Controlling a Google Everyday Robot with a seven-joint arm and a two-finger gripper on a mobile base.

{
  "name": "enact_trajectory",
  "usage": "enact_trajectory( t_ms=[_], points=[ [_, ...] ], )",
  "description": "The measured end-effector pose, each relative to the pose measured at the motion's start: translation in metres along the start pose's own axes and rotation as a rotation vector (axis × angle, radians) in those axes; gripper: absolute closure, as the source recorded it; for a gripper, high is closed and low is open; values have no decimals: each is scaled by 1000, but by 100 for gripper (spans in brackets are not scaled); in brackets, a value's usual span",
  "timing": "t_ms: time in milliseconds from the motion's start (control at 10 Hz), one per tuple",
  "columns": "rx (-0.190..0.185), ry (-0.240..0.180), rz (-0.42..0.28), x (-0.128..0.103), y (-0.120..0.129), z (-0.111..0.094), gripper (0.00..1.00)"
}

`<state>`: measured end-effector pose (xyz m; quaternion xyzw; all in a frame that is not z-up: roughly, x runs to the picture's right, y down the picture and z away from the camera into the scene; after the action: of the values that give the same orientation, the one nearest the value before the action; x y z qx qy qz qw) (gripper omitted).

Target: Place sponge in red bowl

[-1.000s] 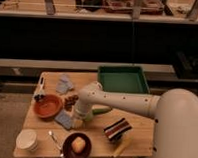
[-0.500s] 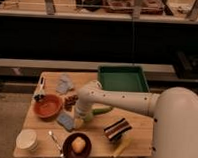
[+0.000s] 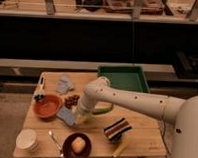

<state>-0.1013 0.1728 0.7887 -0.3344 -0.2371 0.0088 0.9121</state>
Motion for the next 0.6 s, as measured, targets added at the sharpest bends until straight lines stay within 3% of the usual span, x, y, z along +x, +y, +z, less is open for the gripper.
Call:
enact_trajectory(
  t_ms=[200,600],
  points=[
    [-13,-25,-2,-3,-13,-8,94],
    [-54,-55,-19,-26,-46,7,94]
  ],
)
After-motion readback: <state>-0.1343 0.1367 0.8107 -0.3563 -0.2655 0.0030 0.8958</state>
